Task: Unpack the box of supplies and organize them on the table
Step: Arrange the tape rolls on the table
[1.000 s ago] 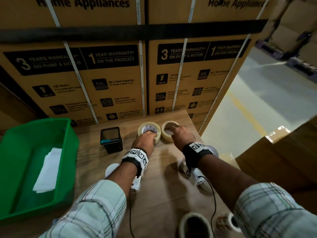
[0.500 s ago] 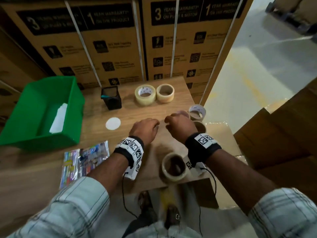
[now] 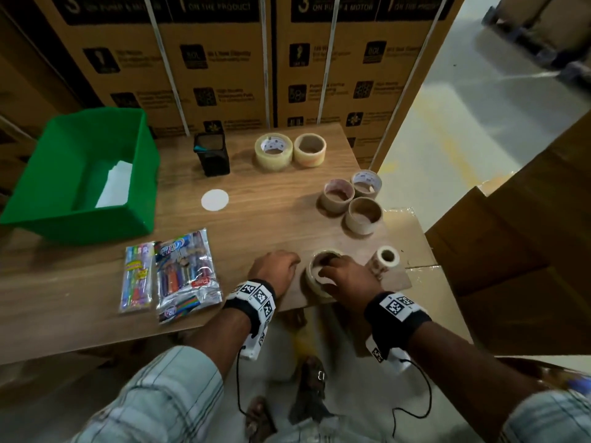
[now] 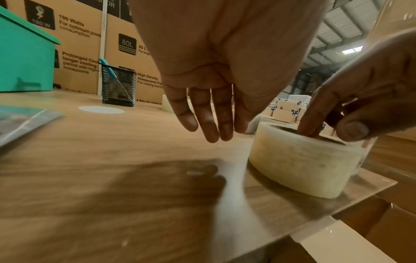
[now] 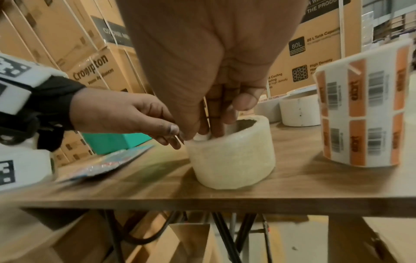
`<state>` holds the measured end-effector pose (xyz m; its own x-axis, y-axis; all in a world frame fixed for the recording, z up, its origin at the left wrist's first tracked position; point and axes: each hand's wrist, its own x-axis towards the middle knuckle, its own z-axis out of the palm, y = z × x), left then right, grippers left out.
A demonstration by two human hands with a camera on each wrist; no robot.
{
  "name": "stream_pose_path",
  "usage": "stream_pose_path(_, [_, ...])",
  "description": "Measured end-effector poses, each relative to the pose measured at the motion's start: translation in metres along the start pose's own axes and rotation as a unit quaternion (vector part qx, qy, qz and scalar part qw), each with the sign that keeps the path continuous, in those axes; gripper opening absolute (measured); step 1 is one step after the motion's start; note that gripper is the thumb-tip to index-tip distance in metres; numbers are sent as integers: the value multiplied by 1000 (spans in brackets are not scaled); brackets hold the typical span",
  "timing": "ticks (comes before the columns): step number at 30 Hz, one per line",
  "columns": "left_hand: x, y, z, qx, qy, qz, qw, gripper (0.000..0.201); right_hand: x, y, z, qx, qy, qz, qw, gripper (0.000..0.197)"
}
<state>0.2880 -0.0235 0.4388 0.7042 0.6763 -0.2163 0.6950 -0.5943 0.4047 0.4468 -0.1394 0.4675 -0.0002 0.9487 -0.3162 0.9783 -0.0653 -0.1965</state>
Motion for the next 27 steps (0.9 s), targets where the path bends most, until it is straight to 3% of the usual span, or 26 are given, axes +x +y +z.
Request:
stream_pose_path(5, [-15,-11,6,-6,-11,4,1000,31,-3,-14,7,-54,-4,13,998,45])
stream_pose_path(8, [-19,-14,1,-13,-26,15,999,31,-3,-18,15,-77,-3,22,997,27])
stream_pose_path(11, [-22,-16,-5,-20,-28,28,999,31,1,-19,17,-76,34,15,996,19])
stream_pose_path(15, [-19,-28,-18,-30,-7,13,999,30,16,-30,1,-71,97,-16,993,24])
stream_pose_path(27, [71,-54,-80,-18,15,-48,999,29,165,-10,-78,-50,110,17,993,30])
